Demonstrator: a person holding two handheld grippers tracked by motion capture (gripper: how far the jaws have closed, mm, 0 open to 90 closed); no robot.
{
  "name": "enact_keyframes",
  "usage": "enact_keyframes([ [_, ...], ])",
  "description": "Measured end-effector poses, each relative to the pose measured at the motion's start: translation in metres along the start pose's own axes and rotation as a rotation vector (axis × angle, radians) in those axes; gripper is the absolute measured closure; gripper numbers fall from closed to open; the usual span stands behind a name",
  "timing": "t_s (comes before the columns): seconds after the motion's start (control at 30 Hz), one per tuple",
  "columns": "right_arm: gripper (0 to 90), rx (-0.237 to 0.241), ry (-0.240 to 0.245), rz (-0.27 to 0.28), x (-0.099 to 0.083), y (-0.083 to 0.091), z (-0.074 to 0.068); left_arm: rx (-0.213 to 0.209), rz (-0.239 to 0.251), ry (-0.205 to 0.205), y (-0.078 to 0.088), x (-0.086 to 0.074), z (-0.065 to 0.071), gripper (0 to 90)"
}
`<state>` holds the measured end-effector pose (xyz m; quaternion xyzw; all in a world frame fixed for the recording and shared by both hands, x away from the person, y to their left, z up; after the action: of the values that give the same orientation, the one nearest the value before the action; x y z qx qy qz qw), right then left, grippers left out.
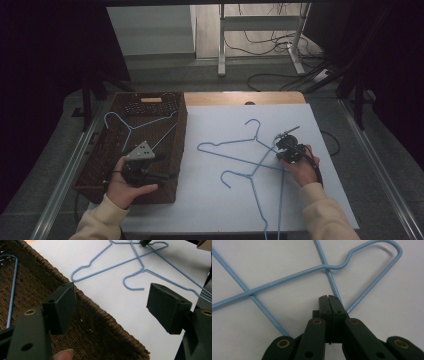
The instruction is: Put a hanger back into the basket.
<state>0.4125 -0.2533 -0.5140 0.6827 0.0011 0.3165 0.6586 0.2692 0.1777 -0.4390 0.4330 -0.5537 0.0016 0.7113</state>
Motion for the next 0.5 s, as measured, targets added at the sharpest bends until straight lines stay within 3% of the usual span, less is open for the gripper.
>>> enact_keyframes([
  [0.27,89.7,-0.008,-0.025,-0.01,-0.006,0.003,0.007,0.001,0.0,0.0,0.0,0.0,0.0,23.6],
  [0.37,89.8,0.019,-0.016,0.01,-0.007,0.007,0.003,0.001,0.001,-0.002,0.0,0.0,0.0,23.6],
  [0.47,89.8,0.081,0.018,0.036,-0.009,0.02,-0.011,0.001,0.001,0.0,0.0,0.0,0.0,23.6],
  [0.5,89.8,0.129,0.049,0.049,-0.013,0.027,-0.022,0.001,0.001,0.001,0.0,0.0,0.0,23.6],
])
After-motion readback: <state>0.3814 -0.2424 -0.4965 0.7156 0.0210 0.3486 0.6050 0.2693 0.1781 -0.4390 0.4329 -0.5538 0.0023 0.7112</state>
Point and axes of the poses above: each handheld gripper's, and its own axes: y roughly backward along the jaws, x roughly out of its top, z roughly to its right, the point moved 2 cm from there along -y, roughly forward along the jaws, and after that the axes turned 8 degrees about -y, right-handed, at the moved point
